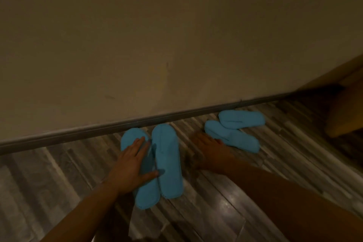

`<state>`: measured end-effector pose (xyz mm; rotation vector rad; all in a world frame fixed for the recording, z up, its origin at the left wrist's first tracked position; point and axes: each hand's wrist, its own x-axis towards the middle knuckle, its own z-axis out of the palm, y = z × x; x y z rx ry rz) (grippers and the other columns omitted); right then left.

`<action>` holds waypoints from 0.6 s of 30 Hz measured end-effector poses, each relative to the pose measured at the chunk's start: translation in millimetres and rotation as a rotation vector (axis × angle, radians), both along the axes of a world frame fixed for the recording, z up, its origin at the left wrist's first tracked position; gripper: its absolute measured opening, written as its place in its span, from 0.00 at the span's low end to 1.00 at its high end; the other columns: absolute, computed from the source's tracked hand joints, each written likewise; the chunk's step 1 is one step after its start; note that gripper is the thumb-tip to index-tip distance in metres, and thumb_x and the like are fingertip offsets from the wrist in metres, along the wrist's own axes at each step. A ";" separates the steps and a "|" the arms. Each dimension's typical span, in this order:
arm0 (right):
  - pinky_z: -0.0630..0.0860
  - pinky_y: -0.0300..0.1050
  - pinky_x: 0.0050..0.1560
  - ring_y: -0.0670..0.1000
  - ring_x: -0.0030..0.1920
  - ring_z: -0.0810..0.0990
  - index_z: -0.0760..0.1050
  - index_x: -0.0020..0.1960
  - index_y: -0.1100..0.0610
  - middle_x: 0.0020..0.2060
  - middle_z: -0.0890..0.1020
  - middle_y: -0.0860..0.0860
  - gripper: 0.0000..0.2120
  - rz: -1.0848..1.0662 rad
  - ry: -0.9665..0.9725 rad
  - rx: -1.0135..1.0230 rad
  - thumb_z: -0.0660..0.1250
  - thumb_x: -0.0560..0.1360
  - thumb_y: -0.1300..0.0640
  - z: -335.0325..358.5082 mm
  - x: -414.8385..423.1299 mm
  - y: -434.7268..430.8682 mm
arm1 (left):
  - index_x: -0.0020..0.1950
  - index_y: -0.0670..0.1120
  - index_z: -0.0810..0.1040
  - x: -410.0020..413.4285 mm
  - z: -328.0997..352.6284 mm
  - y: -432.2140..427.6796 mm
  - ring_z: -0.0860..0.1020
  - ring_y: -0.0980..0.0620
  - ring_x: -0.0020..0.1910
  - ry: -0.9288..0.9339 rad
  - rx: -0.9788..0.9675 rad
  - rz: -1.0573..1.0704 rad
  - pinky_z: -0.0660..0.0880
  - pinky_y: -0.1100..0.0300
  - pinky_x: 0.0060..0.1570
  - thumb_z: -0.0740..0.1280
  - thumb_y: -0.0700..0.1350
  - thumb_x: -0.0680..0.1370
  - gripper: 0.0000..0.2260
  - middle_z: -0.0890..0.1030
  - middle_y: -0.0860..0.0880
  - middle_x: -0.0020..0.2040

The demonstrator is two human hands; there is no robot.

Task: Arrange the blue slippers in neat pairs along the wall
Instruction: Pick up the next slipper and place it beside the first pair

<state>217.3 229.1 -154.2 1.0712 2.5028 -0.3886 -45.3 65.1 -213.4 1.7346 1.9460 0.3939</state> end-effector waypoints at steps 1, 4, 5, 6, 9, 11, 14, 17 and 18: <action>0.52 0.58 0.76 0.53 0.80 0.50 0.45 0.81 0.49 0.81 0.48 0.49 0.48 -0.030 -0.010 0.023 0.67 0.73 0.34 18.6 9.2 11.6 | 0.80 0.51 0.50 3.1 12.2 10.7 0.52 0.46 0.79 -0.020 0.015 0.002 0.53 0.48 0.76 0.50 0.81 0.66 0.51 0.51 0.46 0.81; 0.53 0.57 0.76 0.52 0.80 0.52 0.45 0.81 0.48 0.81 0.50 0.49 0.49 -0.108 -0.056 0.071 0.69 0.72 0.33 74.2 43.9 40.2 | 0.79 0.46 0.58 19.4 51.4 44.9 0.60 0.45 0.77 -0.128 0.047 0.010 0.58 0.48 0.75 0.46 0.81 0.65 0.53 0.59 0.44 0.79; 0.53 0.56 0.76 0.52 0.80 0.53 0.45 0.81 0.48 0.81 0.51 0.49 0.49 -0.132 -0.069 0.084 0.68 0.72 0.33 88.0 56.2 47.9 | 0.78 0.45 0.60 26.6 62.7 57.2 0.62 0.45 0.76 -0.153 0.065 0.004 0.59 0.50 0.74 0.45 0.81 0.64 0.54 0.62 0.43 0.78; 0.53 0.56 0.76 0.52 0.79 0.54 0.46 0.81 0.48 0.81 0.52 0.49 0.48 -0.156 -0.071 0.098 0.68 0.72 0.33 99.4 68.1 53.9 | 0.77 0.44 0.62 34.5 72.7 69.3 0.65 0.45 0.74 -0.167 0.089 -0.005 0.59 0.53 0.73 0.44 0.81 0.64 0.54 0.65 0.43 0.77; 0.56 0.58 0.76 0.53 0.78 0.57 0.49 0.81 0.49 0.80 0.56 0.51 0.48 -0.217 -0.040 0.153 0.67 0.71 0.31 106.6 107.1 72.5 | 0.74 0.44 0.67 62.7 91.6 102.2 0.70 0.45 0.70 -0.164 0.128 -0.010 0.65 0.56 0.69 0.48 0.80 0.65 0.51 0.71 0.43 0.73; 0.58 0.57 0.76 0.54 0.78 0.59 0.50 0.81 0.49 0.80 0.57 0.51 0.48 -0.255 -0.039 0.151 0.66 0.71 0.30 94.8 131.0 86.2 | 0.72 0.44 0.70 82.1 91.6 120.2 0.73 0.44 0.67 -0.146 0.118 0.002 0.69 0.55 0.66 0.52 0.74 0.67 0.45 0.74 0.42 0.70; 0.59 0.55 0.76 0.54 0.78 0.60 0.52 0.81 0.50 0.80 0.58 0.52 0.46 -0.286 -0.047 0.119 0.65 0.72 0.30 71.0 162.4 105.3 | 0.71 0.42 0.71 104.4 81.4 143.4 0.74 0.41 0.65 -0.122 0.065 0.035 0.71 0.50 0.64 0.51 0.72 0.67 0.44 0.75 0.40 0.68; 0.65 0.54 0.72 0.55 0.75 0.66 0.57 0.80 0.51 0.78 0.64 0.53 0.45 -0.334 0.019 0.076 0.67 0.71 0.31 44.7 193.8 126.5 | 0.72 0.42 0.69 126.4 64.5 169.8 0.73 0.41 0.67 -0.075 -0.063 0.064 0.70 0.49 0.66 0.61 0.68 0.73 0.38 0.74 0.40 0.69; 0.68 0.53 0.70 0.55 0.73 0.68 0.58 0.79 0.51 0.77 0.66 0.54 0.44 -0.356 0.051 0.053 0.68 0.71 0.32 35.9 202.9 134.2 | 0.71 0.41 0.70 136.5 57.2 179.2 0.73 0.41 0.67 -0.064 -0.087 0.081 0.71 0.49 0.66 0.64 0.65 0.75 0.35 0.74 0.39 0.69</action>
